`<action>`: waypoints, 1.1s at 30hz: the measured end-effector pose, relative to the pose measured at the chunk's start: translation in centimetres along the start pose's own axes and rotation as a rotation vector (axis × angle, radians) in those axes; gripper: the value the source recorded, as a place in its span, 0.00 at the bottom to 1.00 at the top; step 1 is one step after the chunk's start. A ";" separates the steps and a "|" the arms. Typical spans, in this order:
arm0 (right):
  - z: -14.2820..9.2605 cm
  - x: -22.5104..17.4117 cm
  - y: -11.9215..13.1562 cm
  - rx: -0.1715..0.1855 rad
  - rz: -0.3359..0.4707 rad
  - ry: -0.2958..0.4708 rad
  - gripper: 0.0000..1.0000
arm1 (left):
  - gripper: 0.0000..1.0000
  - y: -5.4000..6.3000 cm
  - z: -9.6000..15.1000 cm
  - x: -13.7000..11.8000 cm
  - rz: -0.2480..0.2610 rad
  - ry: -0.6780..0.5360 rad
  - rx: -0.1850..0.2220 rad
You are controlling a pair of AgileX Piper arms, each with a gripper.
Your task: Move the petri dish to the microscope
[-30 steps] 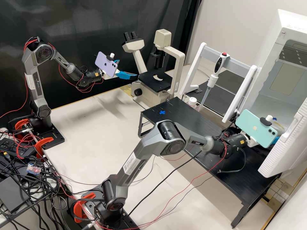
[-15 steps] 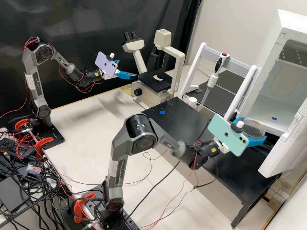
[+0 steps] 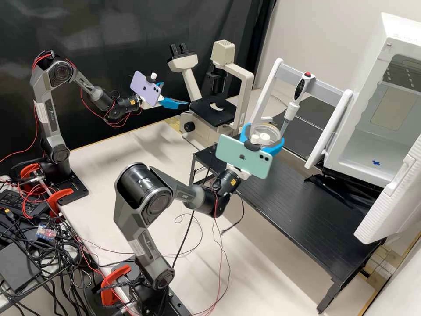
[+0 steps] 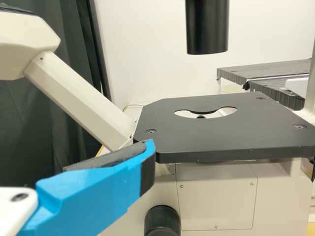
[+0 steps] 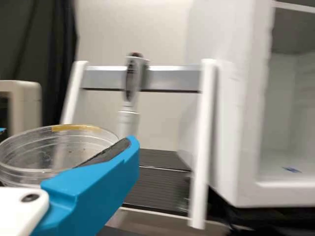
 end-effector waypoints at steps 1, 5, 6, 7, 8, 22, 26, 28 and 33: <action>-0.6 0.3 -0.6 0.010 -0.007 0.003 0.00 | 1.00 0.0 0.0 0.0 0.000 0.000 0.000; -2.9 1.0 -2.8 -0.018 -0.088 0.060 0.00 | 1.00 0.0 0.0 0.0 0.000 0.000 0.000; -3.2 1.3 -3.3 -0.022 -0.096 0.066 0.00 | 1.00 0.0 0.0 0.0 0.000 0.000 0.000; -4.0 1.8 -3.9 -0.025 -0.098 0.078 0.00 | 1.00 0.0 0.0 0.0 0.000 0.000 0.000; -4.2 2.1 -4.1 -0.027 -0.095 0.074 0.00 | 1.00 0.0 0.0 0.0 0.000 0.000 0.000; -9.0 6.7 -12.0 -0.085 -0.266 0.121 0.00 | 1.00 0.0 0.0 0.0 0.000 0.000 0.000; -9.7 8.4 -14.0 -0.099 -0.282 0.101 0.00 | 1.00 0.0 0.0 0.0 0.000 0.000 0.000; -9.9 9.1 -15.0 -0.114 -0.297 0.093 0.00 | 1.00 0.0 0.0 0.0 0.000 0.000 0.000; -10.4 10.5 -17.1 -0.152 -0.343 0.099 0.00 | 1.00 0.0 0.0 0.0 0.000 0.000 0.000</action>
